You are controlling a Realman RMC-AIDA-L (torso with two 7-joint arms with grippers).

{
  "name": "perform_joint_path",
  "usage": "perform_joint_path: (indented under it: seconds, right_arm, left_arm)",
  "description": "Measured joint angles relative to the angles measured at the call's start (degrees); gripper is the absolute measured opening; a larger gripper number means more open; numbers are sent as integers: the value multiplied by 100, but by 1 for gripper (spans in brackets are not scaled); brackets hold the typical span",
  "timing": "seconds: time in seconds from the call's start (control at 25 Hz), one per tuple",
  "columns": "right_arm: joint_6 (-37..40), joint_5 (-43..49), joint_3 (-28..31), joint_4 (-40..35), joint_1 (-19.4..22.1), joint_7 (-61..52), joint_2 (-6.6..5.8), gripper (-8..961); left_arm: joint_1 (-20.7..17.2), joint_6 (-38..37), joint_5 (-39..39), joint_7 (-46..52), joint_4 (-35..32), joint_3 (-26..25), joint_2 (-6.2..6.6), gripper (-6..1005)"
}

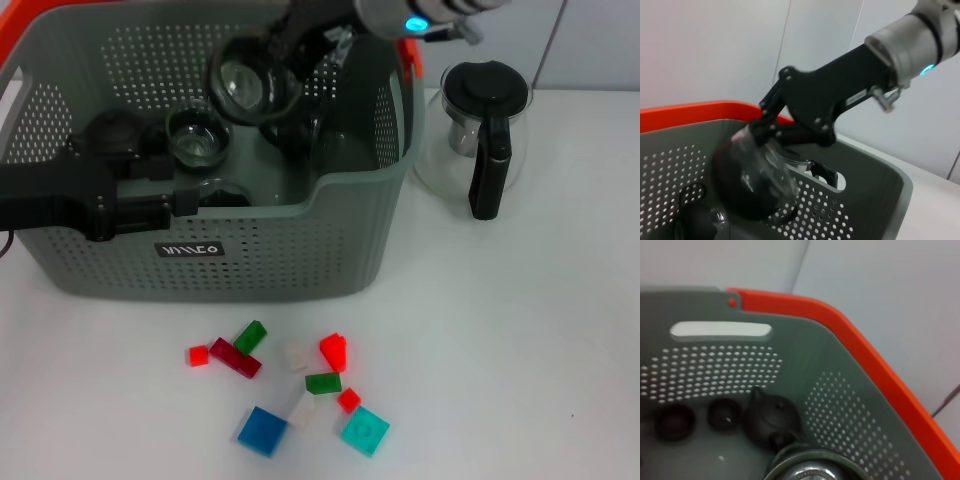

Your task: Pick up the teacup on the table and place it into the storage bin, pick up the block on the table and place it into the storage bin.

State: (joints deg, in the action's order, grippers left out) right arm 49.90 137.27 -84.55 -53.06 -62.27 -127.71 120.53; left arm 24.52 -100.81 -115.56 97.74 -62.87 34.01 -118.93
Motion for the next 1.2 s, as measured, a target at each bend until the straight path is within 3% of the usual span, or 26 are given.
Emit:
perform_joint_path:
  seconds: [0.2, 0.36, 1.2]
  right_arm:
    - [-347, 401, -100, 835, -320, -5, 15, 56]
    - [-419, 452, -157, 1056, -380, -6, 10, 56]
    - [-649, 327, -747, 1372, -396, -6, 39, 56]
  left_arm:
    - [14, 12, 0, 0, 51, 0, 4, 628]
    - [16, 67, -6, -5, 81, 0, 4, 628]
    - [-32, 79, -19, -36, 143, 0, 2, 628]
